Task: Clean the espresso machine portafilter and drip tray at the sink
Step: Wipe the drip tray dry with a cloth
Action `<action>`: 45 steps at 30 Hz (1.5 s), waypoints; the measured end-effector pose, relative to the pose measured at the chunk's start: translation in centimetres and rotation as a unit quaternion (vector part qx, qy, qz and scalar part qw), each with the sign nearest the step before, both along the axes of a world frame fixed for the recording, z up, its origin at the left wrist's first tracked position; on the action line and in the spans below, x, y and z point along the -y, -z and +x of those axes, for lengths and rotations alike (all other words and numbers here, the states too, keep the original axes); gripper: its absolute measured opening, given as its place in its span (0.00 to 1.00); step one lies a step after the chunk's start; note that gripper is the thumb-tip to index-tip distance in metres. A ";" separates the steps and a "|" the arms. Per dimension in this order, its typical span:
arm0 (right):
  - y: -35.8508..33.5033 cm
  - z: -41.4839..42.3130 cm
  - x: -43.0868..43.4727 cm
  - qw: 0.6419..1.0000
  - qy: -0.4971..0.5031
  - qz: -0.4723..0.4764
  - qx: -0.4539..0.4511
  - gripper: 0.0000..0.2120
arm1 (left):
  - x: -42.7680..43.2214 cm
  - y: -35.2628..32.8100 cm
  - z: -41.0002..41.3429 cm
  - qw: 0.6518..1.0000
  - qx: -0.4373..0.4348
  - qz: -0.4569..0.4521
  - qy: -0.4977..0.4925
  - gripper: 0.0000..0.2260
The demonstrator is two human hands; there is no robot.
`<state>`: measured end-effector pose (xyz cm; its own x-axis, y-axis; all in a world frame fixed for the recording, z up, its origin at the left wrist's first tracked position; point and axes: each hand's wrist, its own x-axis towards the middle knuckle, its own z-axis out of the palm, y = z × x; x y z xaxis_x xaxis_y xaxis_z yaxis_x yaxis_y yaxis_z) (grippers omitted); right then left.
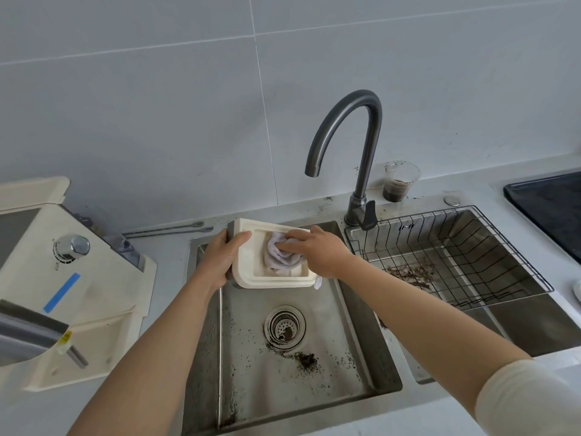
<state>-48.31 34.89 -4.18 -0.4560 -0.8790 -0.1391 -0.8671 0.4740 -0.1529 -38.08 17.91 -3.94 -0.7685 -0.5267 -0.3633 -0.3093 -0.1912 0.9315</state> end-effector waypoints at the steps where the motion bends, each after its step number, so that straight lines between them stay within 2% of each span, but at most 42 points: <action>1: 0.2 -0.1 0.0 1.000 0.015 -0.006 0.021 0.28 | 0.0 0.0 0.0 1.000 -0.001 0.002 -0.003 0.10; 4: 0.8 -0.7 0.0 0.994 0.064 -0.023 0.088 0.29 | 0.2 0.0 0.1 1.000 -0.006 0.004 -0.021 0.11; 8: 1.3 -1.3 0.2 0.985 0.111 -0.019 0.130 0.28 | 0.3 0.0 0.1 1.000 -0.011 -0.007 -0.024 0.08; 11: 1.2 -1.2 0.8 0.978 0.146 -0.005 0.150 0.23 | 0.0 0.0 0.0 0.999 -0.019 -0.006 -0.033 0.03; 21: 0.7 -1.8 2.1 0.922 0.240 0.004 0.303 0.03 | -0.2 -0.2 -0.6 0.996 -0.073 -0.022 -0.052 0.04; 23: 0.5 -1.9 2.2 0.919 0.242 0.017 0.311 0.09 | -0.2 0.0 -0.6 0.996 -0.071 -0.031 -0.055 0.03; 26: 0.2 -1.9 2.0 0.907 0.248 0.039 0.339 0.14 | -0.5 0.2 -0.5 0.996 -0.064 -0.025 -0.056 0.04; 27: 0.2 -2.1 1.8 0.898 0.249 0.039 0.360 0.15 | -0.5 0.2 -0.5 0.996 -0.061 -0.023 -0.055 0.03; 31: -0.7 -2.9 0.7 0.829 0.295 -0.009 0.475 0.11 | -0.3 0.2 -0.3 0.996 -0.056 -0.008 -0.063 0.03; 33: -1.3 -3.4 0.5 0.810 0.309 -0.076 0.493 0.09 | -0.2 0.4 -0.3 0.996 -0.054 -0.001 -0.064 0.02; 36: -2.0 -3.4 0.9 0.728 0.304 -0.188 0.585 0.12 | -0.6 0.6 -0.6 0.998 -0.044 0.005 -0.055 0.02; 37: -1.9 -3.3 1.3 0.720 0.292 -0.209 0.594 0.15 | -0.7 0.7 -0.7 0.998 -0.044 0.009 -0.053 0.02; 39: -2.1 -2.6 1.9 0.732 0.271 -0.234 0.580 0.17 | -1.0 0.6 -0.9 0.997 -0.050 0.021 -0.061 0.02; 42: -2.2 -0.9 2.6 0.728 0.248 -0.246 0.590 0.16 | -1.1 0.4 -1.2 0.995 -0.059 0.039 -0.065 0.01; 45: -2.0 0.1 2.9 0.762 0.233 -0.238 0.555 0.16 | -1.0 0.2 -1.3 0.996 -0.067 0.040 -0.049 0.03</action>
